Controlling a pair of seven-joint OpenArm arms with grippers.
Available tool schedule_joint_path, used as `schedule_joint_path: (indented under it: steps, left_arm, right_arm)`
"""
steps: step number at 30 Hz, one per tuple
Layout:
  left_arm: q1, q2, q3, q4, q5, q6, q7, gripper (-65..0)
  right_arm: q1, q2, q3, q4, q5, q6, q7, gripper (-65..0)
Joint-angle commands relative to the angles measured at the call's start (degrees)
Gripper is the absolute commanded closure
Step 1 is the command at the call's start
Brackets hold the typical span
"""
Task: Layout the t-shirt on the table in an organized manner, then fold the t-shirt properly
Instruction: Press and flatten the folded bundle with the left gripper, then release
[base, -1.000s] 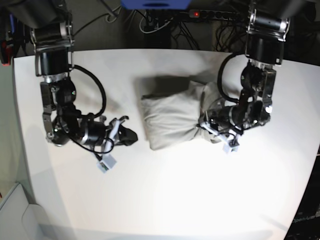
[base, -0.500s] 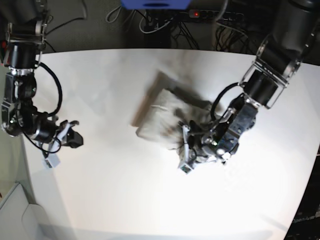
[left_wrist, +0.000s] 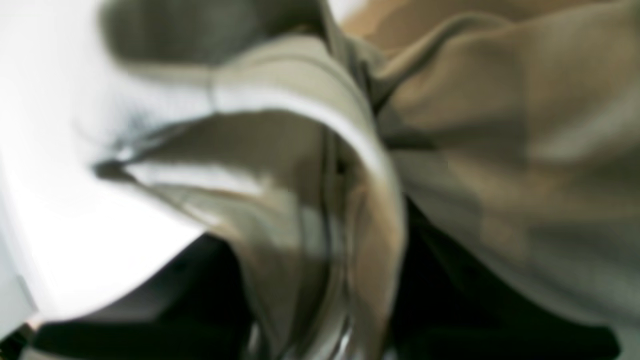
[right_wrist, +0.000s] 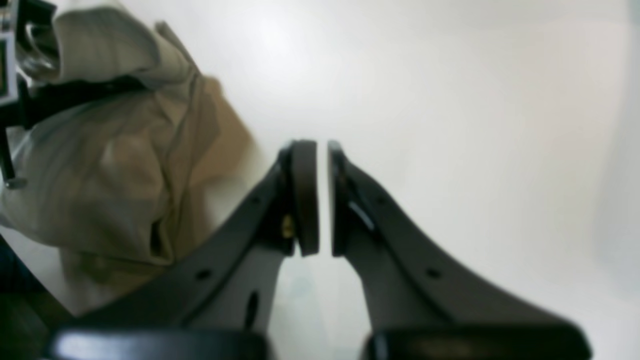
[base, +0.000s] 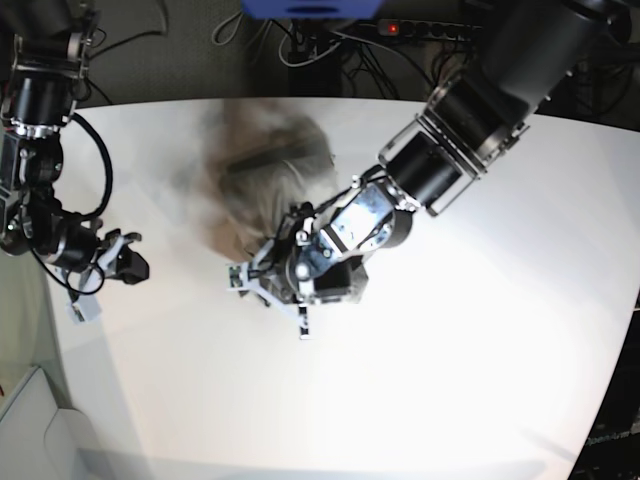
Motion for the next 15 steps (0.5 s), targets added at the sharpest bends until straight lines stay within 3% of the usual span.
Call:
schedule_joint_path:
  steps: [1,5,10,12,15]
  left_arm:
    - [-1.18,0.49,1.11,0.36,2.87,-0.32,0.42,-0.4]
    - [-0.39,0.57,4.1,0.36,7.97,-0.32,0.5,-0.4]
    - [-0.13,0.57,4.45,0.36,9.81,-0.41,0.59,-3.1]
    - [-0.13,0.57,4.45,0.54,10.69,-0.41,0.59,-10.6]
    - [0.05,0.57,4.28,1.15,13.24,-0.06,1.21,-28.4]
  right_arm:
    - [1.16,0.93,0.45,1.01,1.18,0.34,1.2,-2.8]
    - [1.16,0.93,0.45,1.01,1.18,0.34,1.2,-2.8]
    - [0.81,0.84,0.45,1.01,1.18,0.34,1.2,-2.8]
    - [0.81,0.75,0.36,1.01,1.18,0.34,1.2,-2.9]
    - [0.81,0.75,0.1,1.01,1.18,0.34,1.2,-2.9]
